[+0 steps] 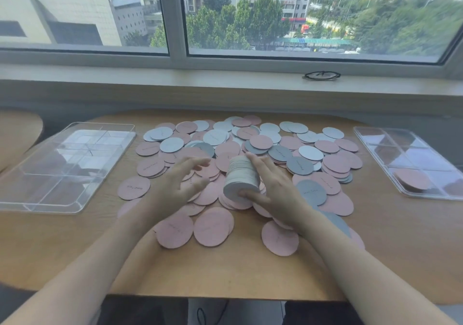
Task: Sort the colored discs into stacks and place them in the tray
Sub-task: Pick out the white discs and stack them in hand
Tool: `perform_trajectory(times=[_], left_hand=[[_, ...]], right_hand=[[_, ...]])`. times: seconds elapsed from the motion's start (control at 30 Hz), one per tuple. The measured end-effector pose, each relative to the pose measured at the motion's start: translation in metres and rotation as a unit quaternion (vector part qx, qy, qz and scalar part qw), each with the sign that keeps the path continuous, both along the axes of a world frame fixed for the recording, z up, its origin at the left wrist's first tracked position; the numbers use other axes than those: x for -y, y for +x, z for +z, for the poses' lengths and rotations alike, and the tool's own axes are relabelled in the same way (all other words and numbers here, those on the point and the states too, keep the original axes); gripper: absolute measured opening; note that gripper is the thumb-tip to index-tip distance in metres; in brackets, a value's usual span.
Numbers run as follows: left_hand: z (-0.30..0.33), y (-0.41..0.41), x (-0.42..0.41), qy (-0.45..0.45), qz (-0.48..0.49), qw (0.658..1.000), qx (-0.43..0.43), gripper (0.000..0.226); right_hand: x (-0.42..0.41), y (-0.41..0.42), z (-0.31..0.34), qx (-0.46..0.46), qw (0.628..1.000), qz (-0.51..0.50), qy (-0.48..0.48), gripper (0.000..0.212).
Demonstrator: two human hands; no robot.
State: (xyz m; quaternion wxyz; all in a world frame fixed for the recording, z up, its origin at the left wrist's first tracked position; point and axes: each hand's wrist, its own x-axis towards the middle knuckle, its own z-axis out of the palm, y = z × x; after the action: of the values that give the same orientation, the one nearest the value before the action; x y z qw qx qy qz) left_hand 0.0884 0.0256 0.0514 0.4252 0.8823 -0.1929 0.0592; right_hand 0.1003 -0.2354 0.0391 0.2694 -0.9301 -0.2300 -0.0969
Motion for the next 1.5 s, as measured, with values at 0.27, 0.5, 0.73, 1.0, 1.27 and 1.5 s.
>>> perform_trajectory(times=[0.27,0.5,0.73,1.0,1.27,1.5], left_hand=[[0.007,0.098,0.007,0.040,0.130,0.991,-0.001,0.029],[0.008,0.185,0.032,0.266,0.098,0.956,-0.075,0.047],[0.008,0.206,0.039,0.380,0.097,0.915,-0.090,0.058],[0.009,0.202,0.041,0.406,0.115,0.904,-0.068,0.063],[0.015,0.199,0.047,0.367,0.071,0.925,-0.076,0.073],[0.018,0.199,0.039,0.309,0.055,0.944,-0.103,0.061]], right_hand=[[0.004,0.022,-0.018,-0.046,0.999,-0.018,-0.004,0.084],[0.008,0.031,-0.024,-0.020,1.000,0.004,-0.012,0.082],[0.008,0.032,-0.020,-0.054,0.998,0.017,0.011,0.086],[0.007,0.032,-0.018,-0.073,0.997,0.012,0.020,0.088],[0.008,0.034,-0.022,-0.082,0.996,0.011,0.038,0.093],[0.008,0.033,-0.021,-0.097,0.994,0.015,0.047,0.093]])
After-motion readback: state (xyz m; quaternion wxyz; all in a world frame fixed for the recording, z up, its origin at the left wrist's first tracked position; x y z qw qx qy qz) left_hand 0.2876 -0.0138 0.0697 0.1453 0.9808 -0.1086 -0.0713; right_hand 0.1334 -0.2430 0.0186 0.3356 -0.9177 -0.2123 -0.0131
